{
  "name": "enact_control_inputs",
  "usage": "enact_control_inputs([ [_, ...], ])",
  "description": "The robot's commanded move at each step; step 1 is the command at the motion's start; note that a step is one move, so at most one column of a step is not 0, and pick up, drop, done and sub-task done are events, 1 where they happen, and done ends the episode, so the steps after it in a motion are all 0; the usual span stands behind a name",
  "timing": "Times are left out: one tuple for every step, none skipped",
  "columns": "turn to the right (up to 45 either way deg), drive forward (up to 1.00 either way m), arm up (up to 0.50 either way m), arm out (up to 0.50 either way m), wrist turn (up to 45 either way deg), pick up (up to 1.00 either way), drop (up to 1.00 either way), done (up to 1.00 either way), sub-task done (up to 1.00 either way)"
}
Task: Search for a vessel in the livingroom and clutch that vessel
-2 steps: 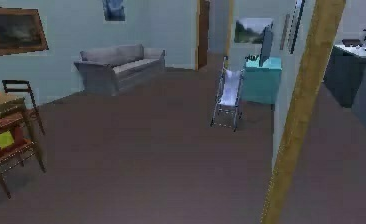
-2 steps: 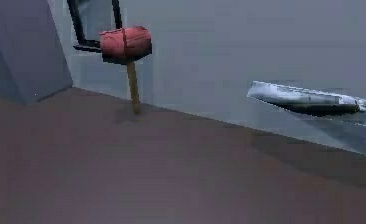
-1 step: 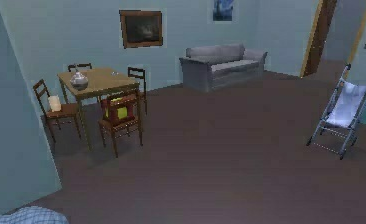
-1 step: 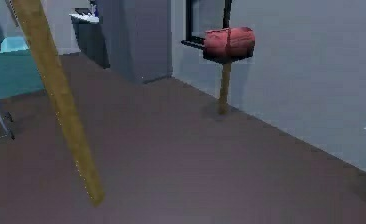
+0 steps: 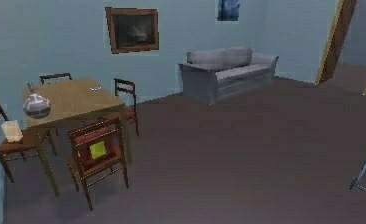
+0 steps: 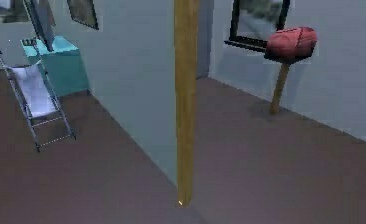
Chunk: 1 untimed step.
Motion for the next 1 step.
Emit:
enact_control_inputs([
  [-30.0, 0.00, 0.00, 0.00, 0.0, 0.00, 0.00, 0.00, 0.00],
])
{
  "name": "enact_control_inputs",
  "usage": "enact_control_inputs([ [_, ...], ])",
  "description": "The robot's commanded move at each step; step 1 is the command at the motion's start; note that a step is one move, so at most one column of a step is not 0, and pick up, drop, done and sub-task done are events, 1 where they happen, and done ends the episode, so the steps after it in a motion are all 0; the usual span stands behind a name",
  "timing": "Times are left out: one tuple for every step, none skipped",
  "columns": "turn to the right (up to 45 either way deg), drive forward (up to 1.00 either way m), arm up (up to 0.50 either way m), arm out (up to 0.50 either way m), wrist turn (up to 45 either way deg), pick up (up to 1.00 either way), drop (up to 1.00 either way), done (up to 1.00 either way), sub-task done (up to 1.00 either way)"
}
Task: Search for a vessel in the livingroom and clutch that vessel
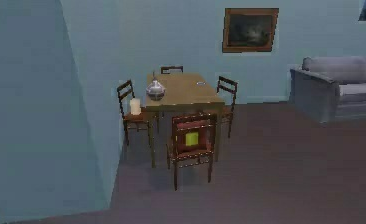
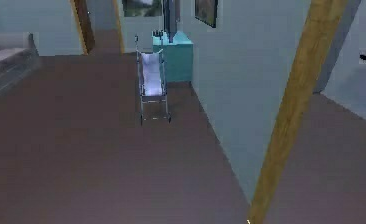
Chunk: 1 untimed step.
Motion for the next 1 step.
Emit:
enact_control_inputs([
  [0.0, 0.70, 0.00, 0.00, 0.0, 0.00, 0.00, 0.00, 0.00],
])
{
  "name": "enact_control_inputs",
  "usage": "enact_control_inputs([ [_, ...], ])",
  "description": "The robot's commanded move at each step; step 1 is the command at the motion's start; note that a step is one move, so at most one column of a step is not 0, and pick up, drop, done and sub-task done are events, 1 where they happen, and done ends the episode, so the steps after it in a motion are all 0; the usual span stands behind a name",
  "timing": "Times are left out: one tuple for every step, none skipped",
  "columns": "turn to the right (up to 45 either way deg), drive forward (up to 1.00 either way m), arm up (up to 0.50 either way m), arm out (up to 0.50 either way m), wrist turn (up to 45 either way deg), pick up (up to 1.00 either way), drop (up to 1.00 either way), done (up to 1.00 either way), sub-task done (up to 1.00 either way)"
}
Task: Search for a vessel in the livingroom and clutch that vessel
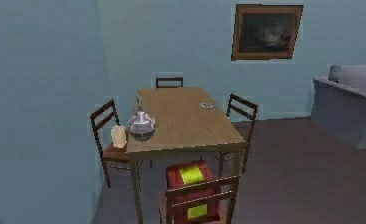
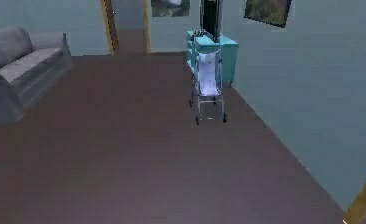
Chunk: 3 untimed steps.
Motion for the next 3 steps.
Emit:
enact_control_inputs([
  [-45.0, 0.00, 0.00, 0.00, 0.0, 0.00, 0.00, 0.00, 0.00],
  [-45.0, 0.00, 0.00, 0.00, 0.0, 0.00, 0.00, 0.00, 0.00],
  [-12.0, 0.00, 0.00, 0.00, 0.0, 0.00, 0.00, 0.00, 0.00],
])
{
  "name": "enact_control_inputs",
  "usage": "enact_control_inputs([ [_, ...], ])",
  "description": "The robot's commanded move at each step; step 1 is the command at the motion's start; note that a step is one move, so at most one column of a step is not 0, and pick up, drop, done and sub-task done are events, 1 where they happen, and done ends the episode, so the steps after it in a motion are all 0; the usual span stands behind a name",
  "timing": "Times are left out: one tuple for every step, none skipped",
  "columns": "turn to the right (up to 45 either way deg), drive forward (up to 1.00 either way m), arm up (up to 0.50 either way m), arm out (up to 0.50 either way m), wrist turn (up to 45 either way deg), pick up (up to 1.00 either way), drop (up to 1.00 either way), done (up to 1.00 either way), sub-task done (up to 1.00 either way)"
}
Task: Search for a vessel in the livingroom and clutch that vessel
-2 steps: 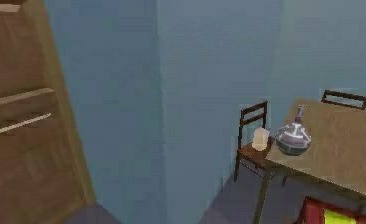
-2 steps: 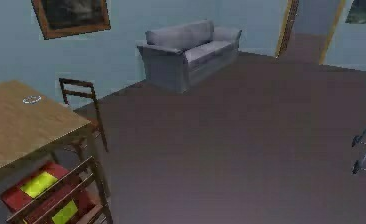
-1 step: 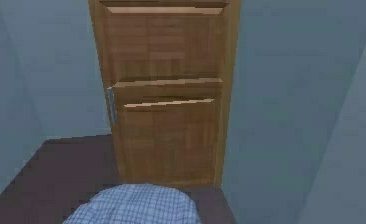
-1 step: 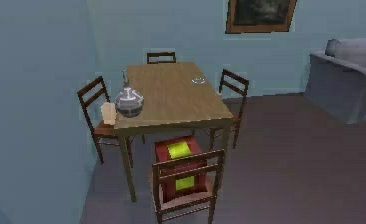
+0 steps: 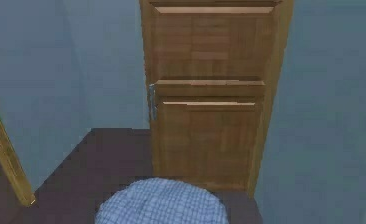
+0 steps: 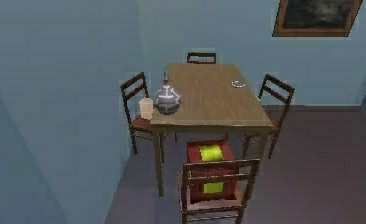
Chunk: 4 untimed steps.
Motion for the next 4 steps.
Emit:
enact_control_inputs([
  [45.0, 0.00, 0.00, 0.00, 0.0, 0.00, 0.00, 0.00, 0.00],
  [45.0, 0.00, 0.00, 0.00, 0.0, 0.00, 0.00, 0.00, 0.00],
  [45.0, 0.00, 0.00, 0.00, 0.0, 0.00, 0.00, 0.00, 0.00],
  [3.0, 0.00, 0.00, 0.00, 0.0, 0.00, 0.00, 0.00, 0.00],
])
